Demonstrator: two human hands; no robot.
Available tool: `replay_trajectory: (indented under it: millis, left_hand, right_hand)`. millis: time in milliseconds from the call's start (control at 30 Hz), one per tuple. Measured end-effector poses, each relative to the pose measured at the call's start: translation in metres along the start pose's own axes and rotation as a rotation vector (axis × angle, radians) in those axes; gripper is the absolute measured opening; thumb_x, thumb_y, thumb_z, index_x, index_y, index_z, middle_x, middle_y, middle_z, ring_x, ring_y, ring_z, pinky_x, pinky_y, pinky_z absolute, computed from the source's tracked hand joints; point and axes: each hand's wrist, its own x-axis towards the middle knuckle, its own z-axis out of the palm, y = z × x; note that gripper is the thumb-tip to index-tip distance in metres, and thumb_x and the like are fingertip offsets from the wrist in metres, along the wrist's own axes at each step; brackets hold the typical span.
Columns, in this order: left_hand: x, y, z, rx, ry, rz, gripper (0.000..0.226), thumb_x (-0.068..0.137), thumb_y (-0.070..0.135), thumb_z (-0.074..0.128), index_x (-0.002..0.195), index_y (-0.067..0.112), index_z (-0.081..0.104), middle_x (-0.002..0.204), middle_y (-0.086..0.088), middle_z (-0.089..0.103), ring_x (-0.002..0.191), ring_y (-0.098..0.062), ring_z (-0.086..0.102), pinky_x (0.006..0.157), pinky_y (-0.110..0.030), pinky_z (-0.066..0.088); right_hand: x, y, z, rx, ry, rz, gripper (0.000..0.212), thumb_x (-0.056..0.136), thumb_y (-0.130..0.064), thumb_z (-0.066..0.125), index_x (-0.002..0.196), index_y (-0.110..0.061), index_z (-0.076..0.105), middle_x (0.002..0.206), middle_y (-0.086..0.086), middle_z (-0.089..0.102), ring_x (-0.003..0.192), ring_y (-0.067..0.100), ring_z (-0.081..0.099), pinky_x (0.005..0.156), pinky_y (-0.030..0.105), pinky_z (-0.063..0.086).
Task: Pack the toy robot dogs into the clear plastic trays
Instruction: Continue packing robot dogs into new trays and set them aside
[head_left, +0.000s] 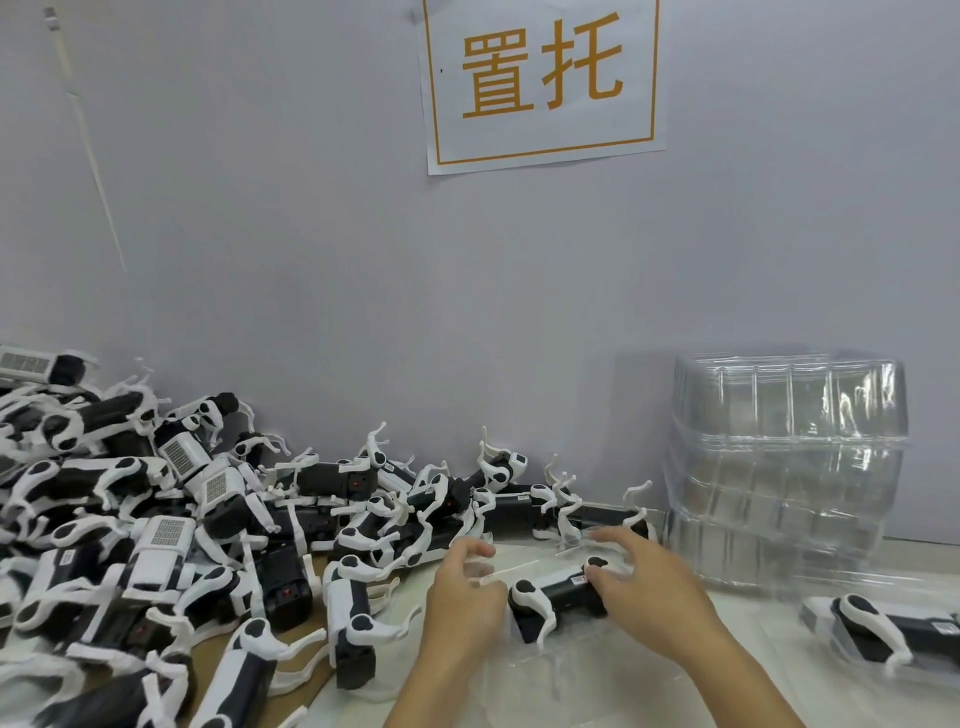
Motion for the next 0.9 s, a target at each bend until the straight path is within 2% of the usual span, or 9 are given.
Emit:
replay_trajectory:
  millis: [100, 200, 267, 367, 467, 567, 633, 733, 900]
  left_hand:
    - [0.0, 0.008, -0.002, 0.212, 0.044, 0.237, 0.023, 0.088, 0.013, 0.059, 0.093, 0.035, 0.055, 0.109, 0.015, 0.057, 0.105, -0.003, 0.052, 0.086, -0.025, 0.04]
    - [-0.004, 0.02, 0.002, 0.452, -0.054, 0.445, 0.009, 0.091, 0.04, 0.057, 0.1, 0.039, 0.057, 0.114, 0.022, 0.053, 0.117, -0.001, 0.047, 0.104, -0.028, 0.035]
    - [-0.006, 0.021, 0.008, 0.619, -0.153, 0.49, 0.033, 0.088, 0.061, 0.052, 0.111, 0.039, 0.06, 0.127, 0.023, 0.049, 0.128, 0.0, 0.038, 0.111, -0.028, 0.025]
    - [-0.008, 0.019, 0.01, 0.735, -0.243, 0.456, 0.054, 0.082, 0.074, 0.05, 0.123, 0.04, 0.059, 0.148, 0.017, 0.038, 0.142, -0.002, 0.02, 0.113, -0.028, 0.007]
    - [-0.008, 0.018, 0.004, 0.747, -0.334, 0.417, 0.065, 0.07, 0.08, 0.056, 0.122, 0.04, 0.058, 0.157, 0.016, 0.026, 0.147, -0.004, 0.007, 0.113, -0.027, 0.0]
    - [-0.007, 0.02, 0.001, 0.798, -0.376, 0.35, 0.07, 0.059, 0.084, 0.056, 0.116, 0.043, 0.054, 0.163, 0.012, 0.016, 0.152, -0.013, -0.004, 0.12, -0.039, -0.001]
    - [-0.008, 0.023, -0.001, 0.829, -0.385, 0.339, 0.07, 0.055, 0.085, 0.054, 0.112, 0.045, 0.052, 0.156, 0.014, 0.025, 0.15, -0.014, 0.004, 0.119, -0.039, 0.003]
    - [-0.009, 0.026, -0.003, 0.866, -0.361, 0.374, 0.068, 0.053, 0.086, 0.053, 0.107, 0.045, 0.047, 0.13, 0.022, 0.038, 0.136, -0.015, 0.026, 0.114, -0.035, 0.014]
    - [-0.01, 0.025, 0.001, 0.967, -0.404, 0.356, 0.089, 0.052, 0.085, 0.058, 0.132, 0.052, 0.036, 0.158, 0.006, 0.019, 0.148, -0.022, 0.006, 0.12, -0.044, 0.004]
  right_hand:
    - [0.001, 0.001, 0.0, -0.01, -0.009, 0.002, 0.043, 0.09, -0.048, 0.055, 0.131, -0.051, 0.042, 0.118, -0.011, 0.061, 0.101, 0.014, 0.058, 0.079, 0.032, 0.049]
    - [0.001, -0.001, 0.0, -0.019, 0.0, 0.003, 0.048, 0.09, -0.048, 0.055, 0.135, -0.048, 0.04, 0.12, -0.008, 0.062, 0.102, 0.017, 0.059, 0.081, 0.033, 0.049]
    - [0.001, -0.001, 0.001, -0.024, 0.0, 0.0, 0.048, 0.089, -0.048, 0.054, 0.136, -0.047, 0.041, 0.126, -0.005, 0.061, 0.108, 0.019, 0.058, 0.086, 0.034, 0.049]
    - [0.003, 0.0, 0.001, -0.019, -0.017, 0.004, 0.048, 0.091, -0.047, 0.054, 0.137, -0.045, 0.039, 0.128, -0.001, 0.06, 0.114, 0.021, 0.055, 0.088, 0.033, 0.046]
    - [0.004, 0.001, -0.001, 0.009, -0.046, 0.013, 0.048, 0.091, -0.046, 0.056, 0.136, -0.044, 0.039, 0.125, 0.0, 0.06, 0.112, 0.022, 0.054, 0.087, 0.033, 0.045]
    - [0.003, 0.002, -0.004, 0.09, -0.05, -0.003, 0.047, 0.088, -0.045, 0.063, 0.13, -0.04, 0.045, 0.1, -0.008, 0.057, 0.1, 0.017, 0.055, 0.082, 0.031, 0.046]
    - [0.001, 0.003, -0.006, 0.11, -0.048, -0.027, 0.045, 0.087, -0.046, 0.066, 0.127, -0.04, 0.047, 0.085, -0.014, 0.05, 0.089, 0.012, 0.054, 0.076, 0.029, 0.045]
    - [0.0, 0.002, -0.007, 0.119, -0.039, -0.043, 0.045, 0.087, -0.046, 0.066, 0.126, -0.041, 0.046, 0.087, -0.018, 0.049, 0.087, 0.006, 0.053, 0.074, 0.027, 0.044]
    - [-0.001, 0.001, -0.005, 0.132, -0.036, -0.051, 0.041, 0.087, -0.047, 0.065, 0.123, -0.042, 0.045, 0.093, -0.017, 0.053, 0.093, 0.009, 0.055, 0.08, 0.03, 0.046]
